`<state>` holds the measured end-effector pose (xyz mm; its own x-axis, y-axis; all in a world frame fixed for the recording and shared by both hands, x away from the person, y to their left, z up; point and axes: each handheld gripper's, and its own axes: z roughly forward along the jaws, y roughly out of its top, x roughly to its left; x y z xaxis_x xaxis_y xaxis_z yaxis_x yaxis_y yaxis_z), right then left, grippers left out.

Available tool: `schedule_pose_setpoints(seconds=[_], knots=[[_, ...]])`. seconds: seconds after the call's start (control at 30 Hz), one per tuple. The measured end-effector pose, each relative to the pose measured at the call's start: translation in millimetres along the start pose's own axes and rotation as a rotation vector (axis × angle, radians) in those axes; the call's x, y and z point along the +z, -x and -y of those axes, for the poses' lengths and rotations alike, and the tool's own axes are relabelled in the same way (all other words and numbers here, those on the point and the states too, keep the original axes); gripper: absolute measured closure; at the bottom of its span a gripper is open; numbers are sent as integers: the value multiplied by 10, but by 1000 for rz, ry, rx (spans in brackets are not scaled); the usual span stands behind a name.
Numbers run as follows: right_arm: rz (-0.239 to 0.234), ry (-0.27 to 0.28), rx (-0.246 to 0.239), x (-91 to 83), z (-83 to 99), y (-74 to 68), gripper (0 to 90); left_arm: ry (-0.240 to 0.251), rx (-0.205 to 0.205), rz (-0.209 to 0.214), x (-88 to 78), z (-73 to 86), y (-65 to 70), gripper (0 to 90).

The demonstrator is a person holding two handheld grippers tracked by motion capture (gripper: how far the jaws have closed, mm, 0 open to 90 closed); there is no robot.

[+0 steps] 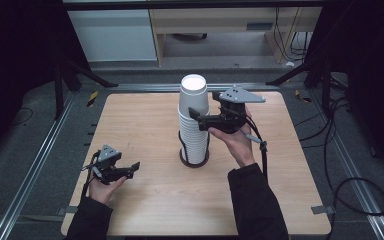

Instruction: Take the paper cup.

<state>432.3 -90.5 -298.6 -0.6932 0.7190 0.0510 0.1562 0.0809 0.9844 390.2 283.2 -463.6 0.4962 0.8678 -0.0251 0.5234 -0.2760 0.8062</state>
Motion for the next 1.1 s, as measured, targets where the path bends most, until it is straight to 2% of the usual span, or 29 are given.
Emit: schedule_pose_setpoints(seconds=[0.33, 0.53, 0.7, 0.97, 1.1], knots=[[-14, -9, 3, 190, -8, -38, 71, -11, 7, 1, 18, 2, 16, 160], [0, -9, 2, 281, 21, -26, 76, -21, 17, 4, 36, 6, 30, 159], [-4, -4, 26, 328, 33, -4, 73, -20, 16, 4, 36, 6, 30, 159], [6, -22, 2, 402, 42, -23, 82, -27, 19, 4, 43, 7, 38, 158], [2, -11, -4, 405, 45, -31, 113, -29, 18, 4, 43, 8, 32, 158]])
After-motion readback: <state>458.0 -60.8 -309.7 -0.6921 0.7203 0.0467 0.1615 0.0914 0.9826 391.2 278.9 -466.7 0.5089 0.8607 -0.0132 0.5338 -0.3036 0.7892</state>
